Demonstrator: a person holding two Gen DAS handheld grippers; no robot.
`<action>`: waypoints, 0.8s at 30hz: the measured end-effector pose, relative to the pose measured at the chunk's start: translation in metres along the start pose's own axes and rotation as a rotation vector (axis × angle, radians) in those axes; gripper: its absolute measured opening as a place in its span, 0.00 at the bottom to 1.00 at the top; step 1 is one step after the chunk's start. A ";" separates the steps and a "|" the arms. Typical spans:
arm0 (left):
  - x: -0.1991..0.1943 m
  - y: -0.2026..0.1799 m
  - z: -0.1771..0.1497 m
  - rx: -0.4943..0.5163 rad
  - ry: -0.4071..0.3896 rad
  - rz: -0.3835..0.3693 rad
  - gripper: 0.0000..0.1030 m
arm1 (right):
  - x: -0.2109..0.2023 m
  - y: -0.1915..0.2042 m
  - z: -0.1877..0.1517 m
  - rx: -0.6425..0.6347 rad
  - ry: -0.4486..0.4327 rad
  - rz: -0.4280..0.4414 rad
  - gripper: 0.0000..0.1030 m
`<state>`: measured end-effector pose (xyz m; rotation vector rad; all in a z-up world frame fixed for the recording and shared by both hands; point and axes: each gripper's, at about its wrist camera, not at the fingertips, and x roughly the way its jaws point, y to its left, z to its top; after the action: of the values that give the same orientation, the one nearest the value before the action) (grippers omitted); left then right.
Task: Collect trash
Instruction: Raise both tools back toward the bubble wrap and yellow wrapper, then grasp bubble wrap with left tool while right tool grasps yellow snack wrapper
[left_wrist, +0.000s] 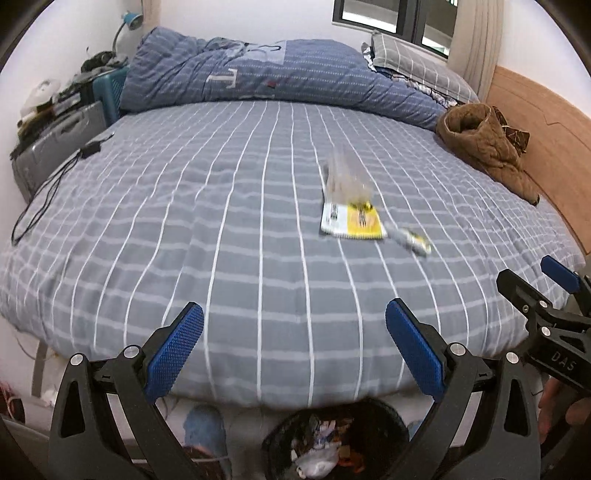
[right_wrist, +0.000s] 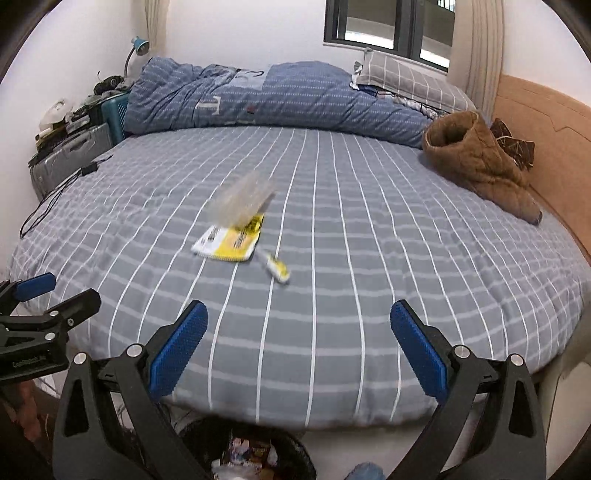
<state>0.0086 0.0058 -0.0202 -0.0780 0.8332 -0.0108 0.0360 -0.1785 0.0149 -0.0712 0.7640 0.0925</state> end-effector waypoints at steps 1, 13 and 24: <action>0.008 -0.003 0.010 0.004 0.000 -0.004 0.94 | 0.006 -0.002 0.007 0.003 -0.005 -0.001 0.92; 0.088 -0.038 0.098 0.076 -0.017 -0.013 0.94 | 0.078 -0.032 0.064 0.014 -0.006 -0.004 0.92; 0.170 -0.062 0.140 0.084 0.021 -0.023 0.93 | 0.135 -0.061 0.080 0.064 0.026 0.011 0.92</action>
<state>0.2279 -0.0539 -0.0478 -0.0088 0.8521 -0.0681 0.1945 -0.2236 -0.0193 -0.0076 0.7931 0.0773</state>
